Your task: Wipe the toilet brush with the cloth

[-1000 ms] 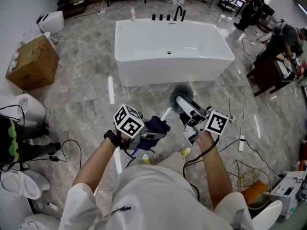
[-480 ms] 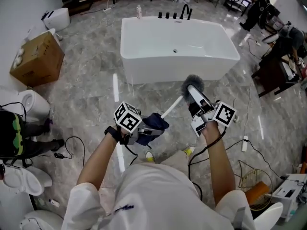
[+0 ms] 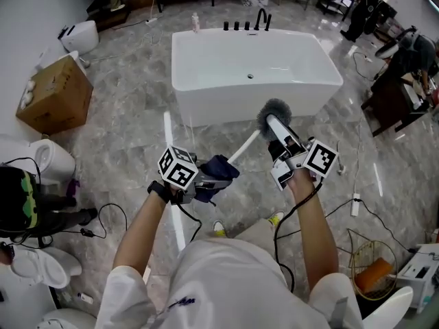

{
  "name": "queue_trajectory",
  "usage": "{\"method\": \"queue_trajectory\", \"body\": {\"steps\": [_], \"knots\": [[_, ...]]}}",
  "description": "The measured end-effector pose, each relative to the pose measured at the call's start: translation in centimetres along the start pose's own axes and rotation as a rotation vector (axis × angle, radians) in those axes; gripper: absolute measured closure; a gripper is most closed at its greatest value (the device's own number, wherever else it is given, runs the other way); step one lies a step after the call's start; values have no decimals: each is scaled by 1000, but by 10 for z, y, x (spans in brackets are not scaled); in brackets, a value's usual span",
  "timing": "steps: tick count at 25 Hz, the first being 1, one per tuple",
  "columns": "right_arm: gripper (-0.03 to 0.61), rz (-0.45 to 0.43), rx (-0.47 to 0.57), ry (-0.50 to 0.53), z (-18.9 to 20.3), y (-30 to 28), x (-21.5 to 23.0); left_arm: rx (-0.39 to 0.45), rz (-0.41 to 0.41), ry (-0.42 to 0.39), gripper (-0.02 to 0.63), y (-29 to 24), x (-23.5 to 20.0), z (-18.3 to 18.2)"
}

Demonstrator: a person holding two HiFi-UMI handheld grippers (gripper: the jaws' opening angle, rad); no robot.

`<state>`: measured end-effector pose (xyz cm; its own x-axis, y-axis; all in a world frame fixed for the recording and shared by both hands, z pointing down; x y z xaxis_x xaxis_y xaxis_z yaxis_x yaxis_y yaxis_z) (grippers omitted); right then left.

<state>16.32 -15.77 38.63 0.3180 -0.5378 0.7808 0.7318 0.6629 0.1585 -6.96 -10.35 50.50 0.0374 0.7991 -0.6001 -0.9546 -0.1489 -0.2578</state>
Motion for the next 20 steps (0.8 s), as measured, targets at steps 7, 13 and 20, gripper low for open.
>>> {"method": "queue_trajectory", "body": {"steps": [7, 13, 20], "knots": [[379, -15, -42, -7, 11, -6, -3, -45, -54, -59, 526, -4, -1, 0], [383, -18, -88, -26, 29, -11, -2, -52, -54, -77, 547, -7, 1, -5], [385, -22, -200, -50, 63, -17, -3, 3, -37, -62, 557, -14, 1, -25]]}}
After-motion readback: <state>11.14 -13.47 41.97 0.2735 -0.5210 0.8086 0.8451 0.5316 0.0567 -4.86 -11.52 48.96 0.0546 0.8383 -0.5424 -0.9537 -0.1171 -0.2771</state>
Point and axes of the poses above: the fingertips, and each gripper's own axes: y backward along the fingers, x to its right, z out of its underside, the point moved 9 cm from there along y, backward along the fingers, and after that the axes turned 4 degrees about -y, right-handed, at the moved point
